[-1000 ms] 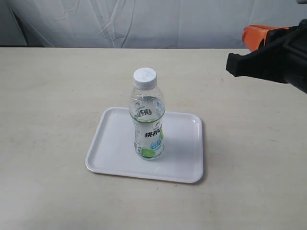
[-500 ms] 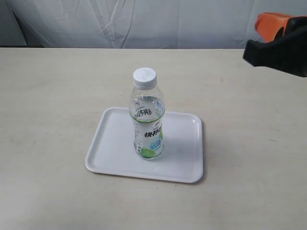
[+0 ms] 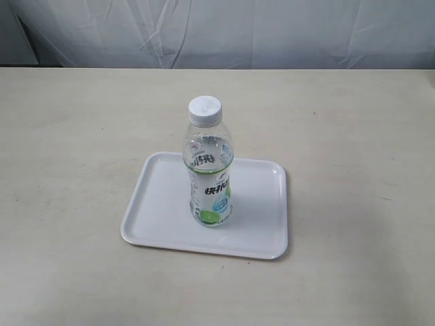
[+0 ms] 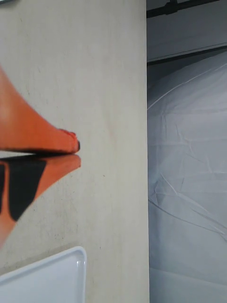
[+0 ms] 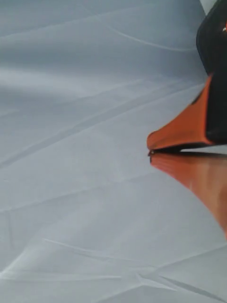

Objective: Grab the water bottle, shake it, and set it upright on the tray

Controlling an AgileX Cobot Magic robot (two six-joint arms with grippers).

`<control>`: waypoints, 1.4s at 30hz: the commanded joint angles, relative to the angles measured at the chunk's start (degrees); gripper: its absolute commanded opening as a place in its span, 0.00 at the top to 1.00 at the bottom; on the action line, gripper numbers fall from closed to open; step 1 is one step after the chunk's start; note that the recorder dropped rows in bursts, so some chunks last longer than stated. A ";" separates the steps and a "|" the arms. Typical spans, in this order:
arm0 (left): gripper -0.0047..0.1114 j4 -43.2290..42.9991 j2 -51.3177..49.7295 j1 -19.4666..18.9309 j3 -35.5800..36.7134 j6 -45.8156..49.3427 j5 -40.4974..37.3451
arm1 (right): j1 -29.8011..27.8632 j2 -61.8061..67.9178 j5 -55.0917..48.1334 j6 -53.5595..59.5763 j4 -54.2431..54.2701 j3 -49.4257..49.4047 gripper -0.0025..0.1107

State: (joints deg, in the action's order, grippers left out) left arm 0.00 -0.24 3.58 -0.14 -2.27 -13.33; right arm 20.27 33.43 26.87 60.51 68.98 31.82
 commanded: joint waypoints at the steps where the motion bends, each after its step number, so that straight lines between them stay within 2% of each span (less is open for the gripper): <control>1: 0.96 0.00 0.24 -0.03 0.14 -0.22 0.06 | -0.24 -4.19 3.33 0.36 -3.90 -1.41 0.94; 4: 0.96 0.00 0.24 -0.03 0.14 -0.22 0.06 | -1.31 -9.26 -0.63 0.36 -17.71 -5.46 0.94; 8: 0.96 0.00 0.24 -0.03 0.14 -0.22 0.06 | -6.74 -15.10 -13.13 0.35 -17.26 -9.98 0.94; 10: 0.96 0.00 0.24 -0.03 0.14 -0.22 0.06 | -7.76 -16.35 -13.98 -0.66 -19.92 -11.97 0.94; 12: 0.96 0.00 0.24 -0.03 0.14 -0.22 0.06 | -8.73 -17.67 -16.20 -6.68 -23.71 -14.30 0.94; 16: 0.96 0.00 0.24 -0.03 0.14 -0.22 0.06 | -11.93 -21.33 -20.52 -33.32 -45.21 -20.87 0.94; 18: 0.96 0.00 0.24 -0.03 0.14 -0.22 0.06 | -13.88 -23.35 -22.32 -43.23 -52.23 -24.11 0.94; 20: 0.96 0.00 0.24 -0.03 0.14 -0.22 0.06 | -15.98 -25.80 -24.91 -48.80 -53.61 -26.40 0.94; 29: 0.96 0.00 0.24 -0.03 0.14 -0.22 0.06 | -24.73 -33.43 -40.15 -50.79 -55.64 -30.04 0.94; 35: 0.96 0.00 0.24 -0.03 0.14 -0.22 0.06 | -25.56 -33.43 -45.26 -60.51 -64.50 -31.82 0.94; 42: 0.96 0.00 0.24 -0.03 0.14 -0.22 0.06 | -25.56 -33.43 -45.25 -62.77 -64.42 -31.82 0.94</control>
State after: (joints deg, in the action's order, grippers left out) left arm 0.00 -0.24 3.58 -0.14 -2.27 -13.33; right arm -4.95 0.39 -18.37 -1.67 5.05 0.16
